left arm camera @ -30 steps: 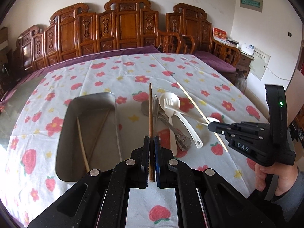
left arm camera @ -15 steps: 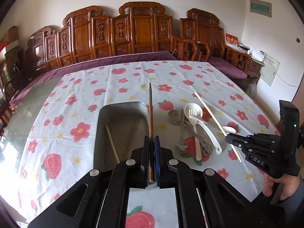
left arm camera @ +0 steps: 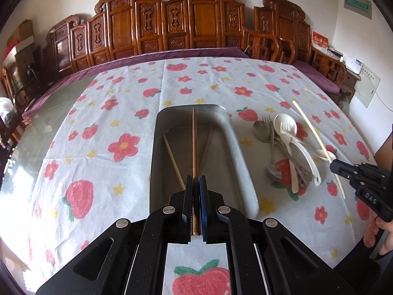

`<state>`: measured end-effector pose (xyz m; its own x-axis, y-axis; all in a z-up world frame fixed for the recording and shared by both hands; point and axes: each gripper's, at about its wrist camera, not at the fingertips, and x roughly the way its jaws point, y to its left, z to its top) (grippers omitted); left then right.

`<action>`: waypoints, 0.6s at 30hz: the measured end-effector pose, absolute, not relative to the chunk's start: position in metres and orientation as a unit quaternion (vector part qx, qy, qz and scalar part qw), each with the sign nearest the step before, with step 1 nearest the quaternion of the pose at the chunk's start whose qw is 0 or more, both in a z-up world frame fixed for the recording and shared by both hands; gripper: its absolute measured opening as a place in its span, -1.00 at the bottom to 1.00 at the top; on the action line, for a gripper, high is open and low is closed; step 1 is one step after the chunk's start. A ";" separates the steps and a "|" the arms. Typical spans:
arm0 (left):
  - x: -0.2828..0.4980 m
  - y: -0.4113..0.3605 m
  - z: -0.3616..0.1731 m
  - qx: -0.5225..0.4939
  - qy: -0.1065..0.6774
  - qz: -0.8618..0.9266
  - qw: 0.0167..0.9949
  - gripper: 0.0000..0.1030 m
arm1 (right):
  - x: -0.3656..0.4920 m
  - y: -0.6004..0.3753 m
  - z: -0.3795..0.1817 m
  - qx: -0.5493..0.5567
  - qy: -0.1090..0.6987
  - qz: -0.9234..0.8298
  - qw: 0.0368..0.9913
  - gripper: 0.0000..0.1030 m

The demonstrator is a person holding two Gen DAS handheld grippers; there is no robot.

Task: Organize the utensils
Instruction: 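Carry the brown chopstick into the metal tray and open the left gripper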

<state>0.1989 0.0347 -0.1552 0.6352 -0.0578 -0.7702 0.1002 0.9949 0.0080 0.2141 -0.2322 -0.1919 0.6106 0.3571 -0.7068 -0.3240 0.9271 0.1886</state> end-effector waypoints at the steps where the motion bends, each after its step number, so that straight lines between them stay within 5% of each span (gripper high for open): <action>1: 0.200 0.036 -0.157 0.026 0.427 -0.042 0.903 -0.92 | 0.214 -0.232 -0.192 0.021 0.399 0.190 0.897 -0.88; 18: 0.214 0.042 -0.182 0.002 0.444 -0.044 0.895 -0.92 | 0.215 -0.226 -0.201 0.009 0.410 0.192 0.892 -0.88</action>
<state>0.2139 0.0424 -0.1817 0.6026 -0.0765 -0.7944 0.0795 0.9962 -0.0357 0.2152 -0.2260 -0.2005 0.5902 0.3492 -0.7278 -0.3345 0.9263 0.1732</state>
